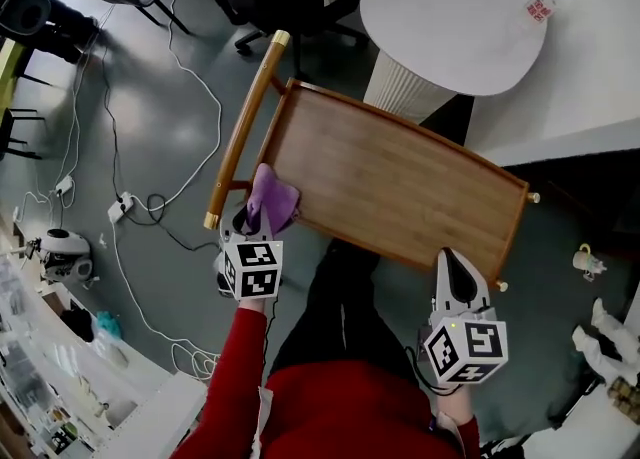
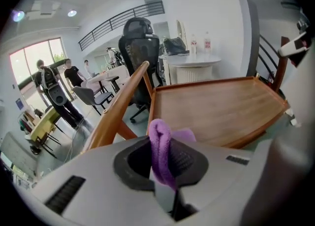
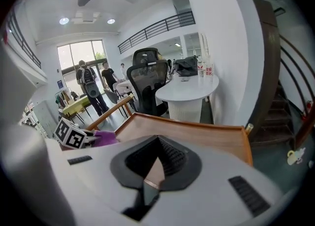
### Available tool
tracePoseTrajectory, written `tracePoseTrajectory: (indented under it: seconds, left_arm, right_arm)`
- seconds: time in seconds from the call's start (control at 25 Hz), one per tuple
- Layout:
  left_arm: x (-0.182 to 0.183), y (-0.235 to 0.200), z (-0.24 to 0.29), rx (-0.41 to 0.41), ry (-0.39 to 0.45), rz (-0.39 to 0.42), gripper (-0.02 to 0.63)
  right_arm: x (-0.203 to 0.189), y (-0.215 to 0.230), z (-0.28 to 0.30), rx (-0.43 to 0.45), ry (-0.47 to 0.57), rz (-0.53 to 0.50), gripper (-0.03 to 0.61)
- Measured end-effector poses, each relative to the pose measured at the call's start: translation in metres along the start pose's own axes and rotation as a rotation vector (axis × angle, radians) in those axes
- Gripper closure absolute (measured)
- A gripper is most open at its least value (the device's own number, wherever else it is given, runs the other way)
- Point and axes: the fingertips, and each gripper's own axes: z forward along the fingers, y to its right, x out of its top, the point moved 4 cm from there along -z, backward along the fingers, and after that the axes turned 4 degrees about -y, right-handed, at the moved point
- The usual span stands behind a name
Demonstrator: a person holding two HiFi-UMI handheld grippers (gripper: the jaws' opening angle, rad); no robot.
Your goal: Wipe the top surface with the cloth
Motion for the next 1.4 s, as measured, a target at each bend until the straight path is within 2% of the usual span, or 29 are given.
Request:
tracePoseTrajectory:
  seconds: [0.12, 0.24, 0.32, 0.52, 0.6, 0.68, 0.88, 1.08, 1.2, 1.4]
  left_arm:
    - [0.006, -0.007, 0.000, 0.005, -0.003, 0.004, 0.569]
    - [0.030, -0.005, -0.021, -0.069, 0.072, 0.008, 0.569]
    - [0.060, 0.005, -0.042, -0.169, 0.204, 0.012, 0.569]
    - [0.152, 0.057, -0.095, -0.400, 0.602, 0.045, 0.569]
    - [0.178, 0.080, -0.120, -0.472, 0.717, 0.056, 0.569]
    - [0.198, 0.100, -0.141, -0.528, 0.793, 0.082, 0.569]
    - [0.222, 0.140, -0.172, -0.616, 0.874, 0.153, 0.569]
    - [0.225, 0.160, -0.192, -0.653, 0.924, 0.222, 0.569]
    - [0.220, 0.163, -0.197, -0.659, 0.928, 0.231, 0.569]
    - [0.217, 0.164, -0.205, -0.660, 0.961, 0.194, 0.569]
  right_arm:
    - [0.008, 0.000, 0.002, -0.010, 0.012, 0.006, 0.575]
    - [0.015, 0.002, -0.002, -0.035, 0.050, 0.023, 0.575]
    - [0.018, 0.003, -0.009, -0.060, 0.097, 0.040, 0.575]
    - [0.035, 0.017, -0.028, -0.114, 0.260, 0.069, 0.575]
    - [0.045, 0.020, -0.040, -0.126, 0.331, 0.064, 0.575]
    - [0.057, 0.022, -0.054, -0.138, 0.403, 0.052, 0.575]
    - [0.078, 0.022, -0.085, -0.168, 0.553, 0.027, 0.575]
    - [0.082, 0.017, -0.102, -0.171, 0.624, 0.012, 0.575]
    - [0.083, 0.016, -0.109, -0.168, 0.647, -0.002, 0.575]
    - [0.081, 0.012, -0.111, -0.160, 0.660, -0.034, 0.575]
